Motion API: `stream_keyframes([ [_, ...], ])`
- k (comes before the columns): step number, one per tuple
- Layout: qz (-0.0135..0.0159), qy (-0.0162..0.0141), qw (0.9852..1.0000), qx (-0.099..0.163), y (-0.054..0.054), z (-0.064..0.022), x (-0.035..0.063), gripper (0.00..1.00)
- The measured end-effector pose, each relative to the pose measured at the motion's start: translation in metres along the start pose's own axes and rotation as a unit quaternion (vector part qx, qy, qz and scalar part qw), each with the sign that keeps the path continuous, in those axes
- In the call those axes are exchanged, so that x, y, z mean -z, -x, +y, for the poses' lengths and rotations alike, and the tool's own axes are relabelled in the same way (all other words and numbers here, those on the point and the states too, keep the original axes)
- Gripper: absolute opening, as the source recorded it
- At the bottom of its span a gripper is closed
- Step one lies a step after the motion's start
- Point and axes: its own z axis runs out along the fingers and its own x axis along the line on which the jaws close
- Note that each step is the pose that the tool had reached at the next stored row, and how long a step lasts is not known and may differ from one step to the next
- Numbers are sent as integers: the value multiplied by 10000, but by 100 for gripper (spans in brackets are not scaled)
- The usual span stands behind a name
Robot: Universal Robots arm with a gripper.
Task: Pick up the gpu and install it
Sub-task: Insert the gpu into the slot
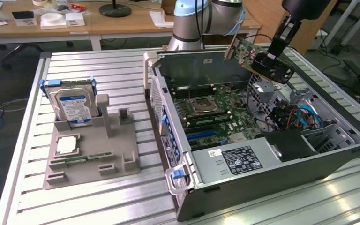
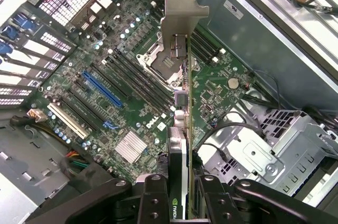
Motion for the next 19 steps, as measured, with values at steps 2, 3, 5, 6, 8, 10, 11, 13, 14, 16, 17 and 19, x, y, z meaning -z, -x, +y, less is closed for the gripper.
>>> stream_keyframes([
  [2,0,0,10000,0,0,0,0,27],
  [3,0,0,10000,0,0,0,0,27],
  [5,0,0,10000,5,0,0,0,27],
  [6,2,0,10000,20,0,0,0,27],
  [8,9,2,10000,94,0,0,0,27],
  [10,19,4,9998,211,0,0,-1,27],
  [11,26,6,9996,283,0,0,-1,27],
  [13,40,8,9991,430,0,0,-3,27],
  [14,47,9,9987,507,0,0,-5,27],
  [16,57,8,9977,668,-1,-1,-12,27],
  [17,61,6,9972,749,-1,-1,-16,27],
  [19,64,-2,9959,903,0,-2,-22,27],
])
